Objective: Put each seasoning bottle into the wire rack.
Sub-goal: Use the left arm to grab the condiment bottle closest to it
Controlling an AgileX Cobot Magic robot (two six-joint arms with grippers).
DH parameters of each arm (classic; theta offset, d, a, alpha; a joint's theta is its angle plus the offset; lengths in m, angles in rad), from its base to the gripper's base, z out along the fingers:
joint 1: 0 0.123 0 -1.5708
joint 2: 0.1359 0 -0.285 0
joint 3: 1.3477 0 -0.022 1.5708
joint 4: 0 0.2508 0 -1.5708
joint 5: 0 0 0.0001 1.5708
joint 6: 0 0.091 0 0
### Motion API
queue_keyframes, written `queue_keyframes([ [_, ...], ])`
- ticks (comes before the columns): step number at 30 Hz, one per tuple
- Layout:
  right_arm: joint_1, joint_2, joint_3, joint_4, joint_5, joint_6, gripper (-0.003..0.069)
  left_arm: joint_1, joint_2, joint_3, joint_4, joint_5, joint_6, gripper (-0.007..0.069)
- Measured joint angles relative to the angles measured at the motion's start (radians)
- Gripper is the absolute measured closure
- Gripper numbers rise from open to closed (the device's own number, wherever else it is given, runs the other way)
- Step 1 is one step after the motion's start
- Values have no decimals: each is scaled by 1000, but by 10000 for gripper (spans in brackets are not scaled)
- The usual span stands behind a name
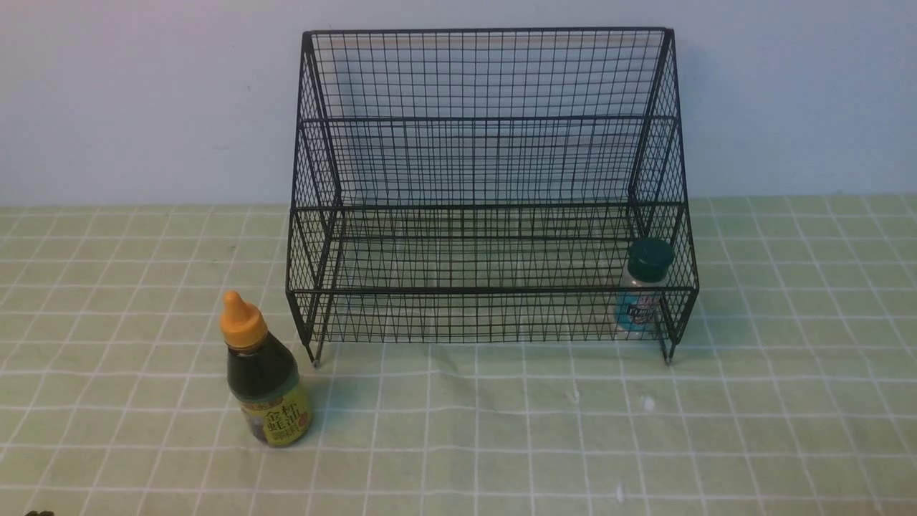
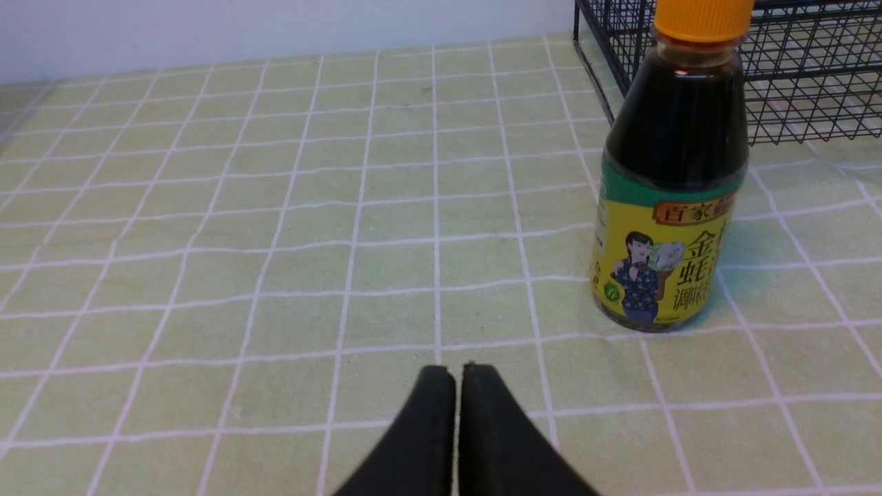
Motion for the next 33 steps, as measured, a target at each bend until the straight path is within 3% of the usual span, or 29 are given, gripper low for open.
queue_keyframes([
  [21, 0, 0, 0, 0, -1, 0, 673, 0, 0, 2, 19, -31, 0, 631],
  [25, 0, 0, 0, 0, -1, 0, 673, 0, 0, 3, -131, -159, -105, 631],
  [33, 0, 0, 0, 0, -1, 0, 673, 0, 0, 4, -353, -495, -173, 631],
])
